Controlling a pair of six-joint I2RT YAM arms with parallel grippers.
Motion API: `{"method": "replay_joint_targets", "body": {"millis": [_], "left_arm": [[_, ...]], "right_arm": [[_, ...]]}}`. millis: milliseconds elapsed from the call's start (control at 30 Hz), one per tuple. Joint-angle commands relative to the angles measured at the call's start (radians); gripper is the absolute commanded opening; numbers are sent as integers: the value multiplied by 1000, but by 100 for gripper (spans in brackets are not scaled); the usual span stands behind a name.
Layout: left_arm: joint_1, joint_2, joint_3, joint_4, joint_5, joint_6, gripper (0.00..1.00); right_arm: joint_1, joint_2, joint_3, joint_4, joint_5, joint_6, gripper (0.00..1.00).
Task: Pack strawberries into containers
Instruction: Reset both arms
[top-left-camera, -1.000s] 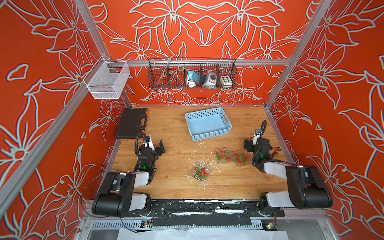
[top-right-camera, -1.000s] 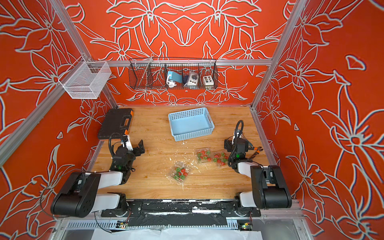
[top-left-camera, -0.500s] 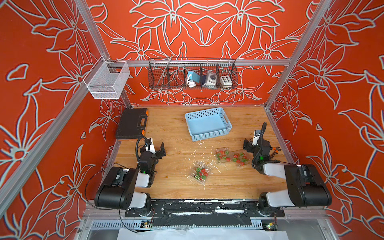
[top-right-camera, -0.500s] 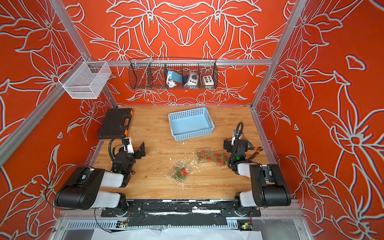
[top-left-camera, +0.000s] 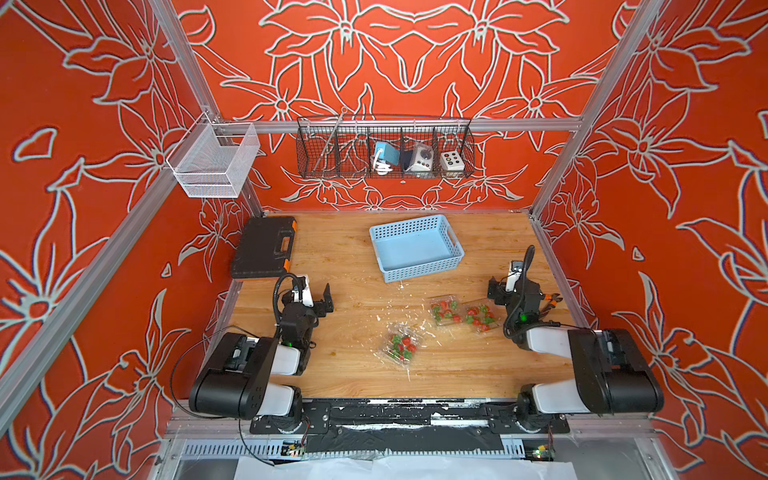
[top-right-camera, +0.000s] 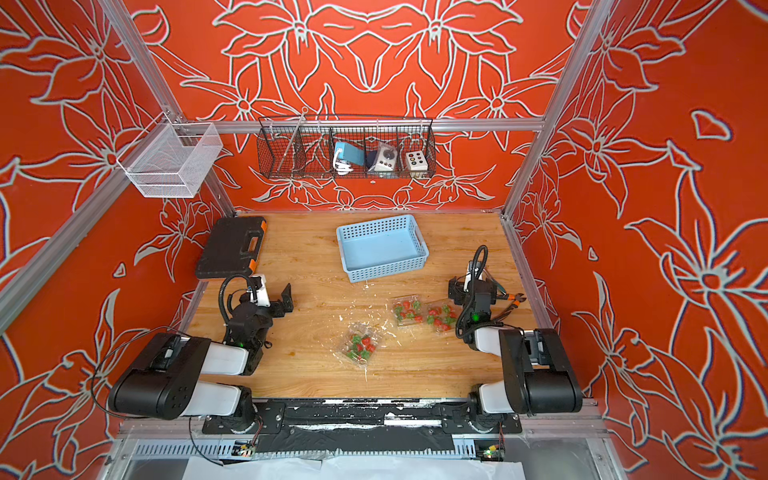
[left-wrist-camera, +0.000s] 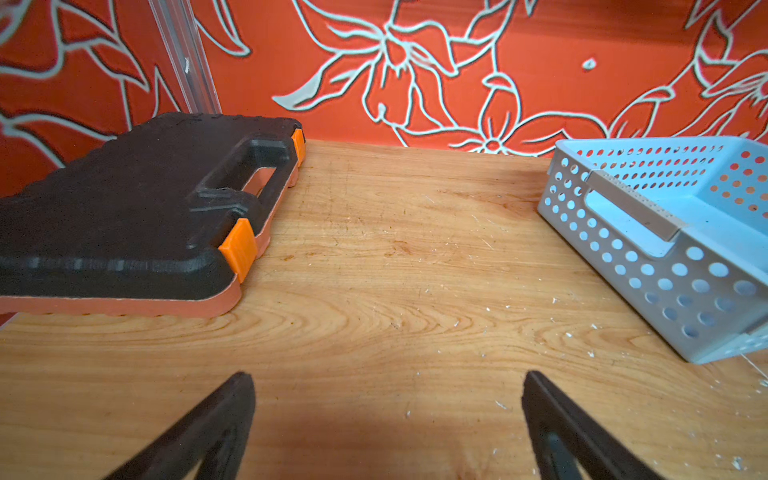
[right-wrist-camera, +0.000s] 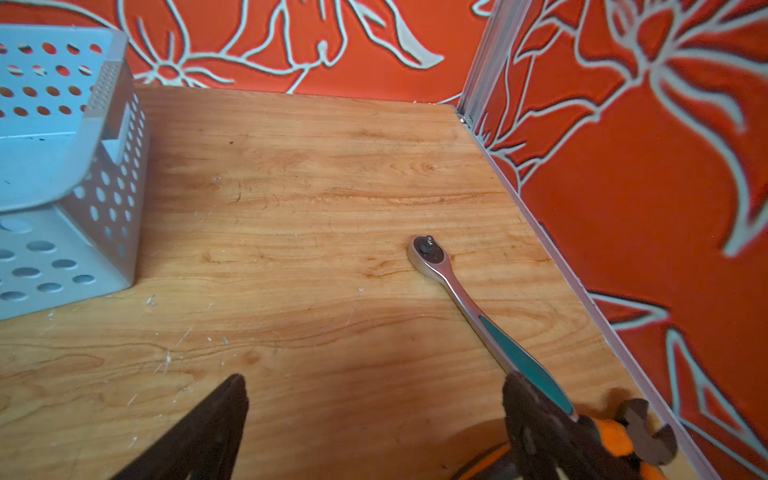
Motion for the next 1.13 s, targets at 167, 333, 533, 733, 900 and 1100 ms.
{"method": "replay_joint_targets", "body": {"millis": [167, 333, 533, 733, 900, 1100], "left_arm": [[-4, 3, 13, 30, -3, 18, 99], [-4, 4, 13, 30, -3, 18, 99], [-4, 4, 13, 29, -3, 18, 99], [-4, 4, 13, 29, -3, 19, 99], [-4, 4, 13, 29, -3, 19, 99], [-4, 8, 21, 20, 33, 33, 99]], "right_arm": [[-4, -12, -30, 62, -8, -13, 97], [-3, -7, -12, 32, -5, -10, 97], [-6, -9, -14, 38, -107, -51, 97], [-2, -4, -2, 19, -113, -61, 97], [0, -8, -12, 33, -156, -83, 97], [-2, -5, -5, 24, -43, -29, 97]]}}
